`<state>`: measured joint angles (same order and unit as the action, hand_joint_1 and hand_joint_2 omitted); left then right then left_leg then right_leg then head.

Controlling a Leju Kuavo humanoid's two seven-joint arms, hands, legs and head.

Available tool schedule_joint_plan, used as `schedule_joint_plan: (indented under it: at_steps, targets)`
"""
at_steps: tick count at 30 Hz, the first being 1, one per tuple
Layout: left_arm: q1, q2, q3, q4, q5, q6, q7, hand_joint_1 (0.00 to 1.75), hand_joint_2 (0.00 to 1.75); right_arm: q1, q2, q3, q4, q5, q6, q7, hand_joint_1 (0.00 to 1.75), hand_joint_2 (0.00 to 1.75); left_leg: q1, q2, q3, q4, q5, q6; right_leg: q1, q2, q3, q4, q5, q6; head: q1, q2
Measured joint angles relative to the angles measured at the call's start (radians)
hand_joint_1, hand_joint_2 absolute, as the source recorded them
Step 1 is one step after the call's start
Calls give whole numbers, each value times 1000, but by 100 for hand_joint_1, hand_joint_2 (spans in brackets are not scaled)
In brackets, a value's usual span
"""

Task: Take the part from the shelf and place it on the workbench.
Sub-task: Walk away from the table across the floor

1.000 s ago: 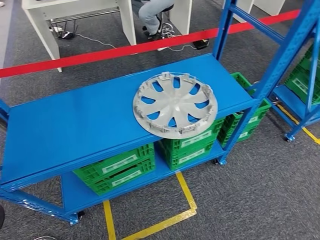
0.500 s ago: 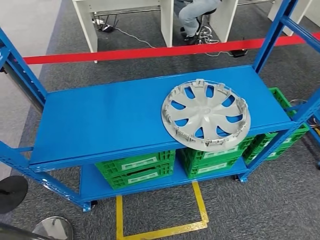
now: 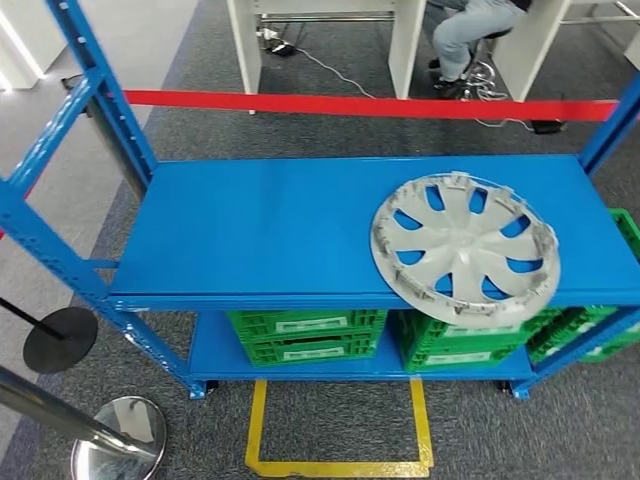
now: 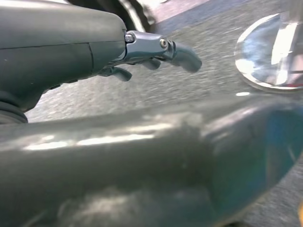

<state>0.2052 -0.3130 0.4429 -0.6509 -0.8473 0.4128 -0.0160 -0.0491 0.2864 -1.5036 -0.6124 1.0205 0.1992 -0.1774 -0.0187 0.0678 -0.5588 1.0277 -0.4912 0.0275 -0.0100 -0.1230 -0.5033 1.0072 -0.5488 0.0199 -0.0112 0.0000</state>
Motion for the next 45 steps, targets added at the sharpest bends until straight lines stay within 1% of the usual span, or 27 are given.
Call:
schedule_joint_plan:
  at_steps: [1,2,3,4,5,6,7,8,9,10,13,14,15,17,18,19,21,23,26,28,29,32,33,34,39,45]
  targets:
    - [0,-1,0,0,1,0,0,0,0,-2,0,0,1,0,0,0,0,0,3,-13,1,-5,4,4,-1,-9,4,-3,-2,5,1,0]
    - [1,-1,1,0,1,0,0,0,0,-4,0,1,2,0,0,0,0,0,6,-25,4,-13,8,9,-1,1,7,2,-9,10,3,0]
    - [1,-2,1,0,2,1,0,0,0,-5,-1,2,2,0,0,-1,0,0,10,-38,8,-20,13,14,-2,25,2,23,-25,15,5,0]
    - [1,-3,0,0,2,0,0,0,0,-5,-1,2,3,0,0,-2,0,0,14,-49,11,-26,17,18,-3,57,-19,66,-49,18,8,0]
    - [1,-3,0,0,2,0,0,0,0,-4,-2,3,3,0,0,-2,0,0,15,-58,11,-27,18,21,-3,91,-49,128,-79,20,10,0]
    - [1,-3,0,0,2,0,0,0,0,-1,-3,3,3,0,-1,-2,0,0,15,-68,11,-27,18,23,-3,111,-88,198,-106,22,11,0]
    - [1,-3,0,0,2,0,0,0,0,1,-4,3,4,0,-2,-3,0,0,15,-77,11,-27,17,24,-3,119,-122,254,-120,23,12,0]
    - [1,-3,0,0,2,0,0,0,0,3,-4,2,4,0,-3,-3,0,0,14,-83,11,-26,16,24,-3,122,-147,289,-125,23,12,0]
    - [1,-3,0,0,2,-1,0,0,0,3,-4,2,4,0,-4,-4,0,0,14,-88,12,-26,16,24,-3,122,-160,305,-124,24,12,0]
    - [1,-3,0,0,2,-1,0,0,0,3,-4,2,5,0,-5,-4,0,0,14,-89,13,-26,15,24,-3,122,-163,307,-120,24,12,0]
    - [1,-3,0,0,2,-1,0,0,0,3,-4,2,5,0,-5,-4,0,0,14,-90,13,-26,15,24,-3,122,-164,305,-117,24,12,0]
    - [1,-3,0,0,2,-1,0,0,0,3,-5,2,5,0,-6,-5,0,0,15,-92,15,-26,14,23,-3,122,-157,281,-96,24,12,0]
    - [1,-3,-1,0,2,-6,-4,0,0,2,-5,2,5,-3,-8,-9,0,0,14,-96,19,-24,8,18,-4,127,-130,209,-55,25,13,0]
    - [1,-2,-2,0,-1,-21,-19,0,0,4,-6,2,7,-14,-9,-20,0,0,10,-105,26,-16,-5,17,-7,135,-72,61,27,17,14,0]
    - [1,-2,-3,0,-3,-28,-26,0,0,5,-6,1,8,-19,-8,-25,0,0,8,-107,27,-12,-9,20,-8,140,-49,11,47,13,14,0]
    - [1,-2,-4,0,-4,-30,-31,0,0,6,-6,0,9,-22,-7,-27,0,0,7,-108,27,-11,-10,28,-8,139,-47,8,48,7,14,0]
    - [1,-2,-4,0,-4,-32,-32,0,0,6,-6,0,10,-22,-5,-27,0,0,7,-108,30,-15,-9,33,-6,140,-46,8,46,4,13,0]
    - [1,-2,-4,0,-4,-34,-33,0,0,6,-6,-1,11,-23,-4,-27,0,0,7,-108,32,-18,-9,34,-5,140,-44,8,44,0,13,0]
    - [1,-2,-4,0,-4,-34,-33,0,0,5,-6,-1,12,-23,-4,-28,0,0,8,-108,35,-20,-10,33,-3,139,-41,9,41,-5,13,0]
    - [1,-2,-4,0,-5,-34,-35,0,0,5,-6,-1,12,-23,-4,-28,0,0,9,-108,36,-21,-11,29,-1,138,-40,9,40,-8,14,0]
    - [1,-2,-4,0,-5,-34,-36,0,0,5,-6,-1,12,-23,-4,-28,0,0,9,-108,37,-21,-11,24,-1,138,-40,9,39,-8,13,0]
    - [1,-2,-4,0,-6,-34,-36,0,0,5,-6,-1,12,-24,-4,-29,0,0,12,-108,37,-23,-12,-1,0,138,-40,9,38,-10,14,0]
    - [1,-2,-4,0,-6,-34,-36,0,0,5,-6,-1,12,-24,-4,-29,0,0,13,-108,37,-24,-12,-7,1,138,-40,9,38,-10,14,0]
    - [1,-2,-4,0,-6,-34,-36,0,0,5,-6,-1,13,-24,-4,-29,0,0,13,-108,37,-24,-13,-10,1,138,-40,9,38,-10,14,0]
    - [1,-2,-4,0,-6,-34,-37,0,0,5,-6,-1,13,-24,-4,-30,0,0,12,-108,37,-24,-14,-11,-1,138,-38,8,38,-9,14,0]
    - [1,-2,-2,0,-7,-33,-42,0,0,5,-6,-1,12,-24,3,-35,0,0,10,-108,37,-24,-14,-10,-3,138,-36,4,39,-8,14,0]
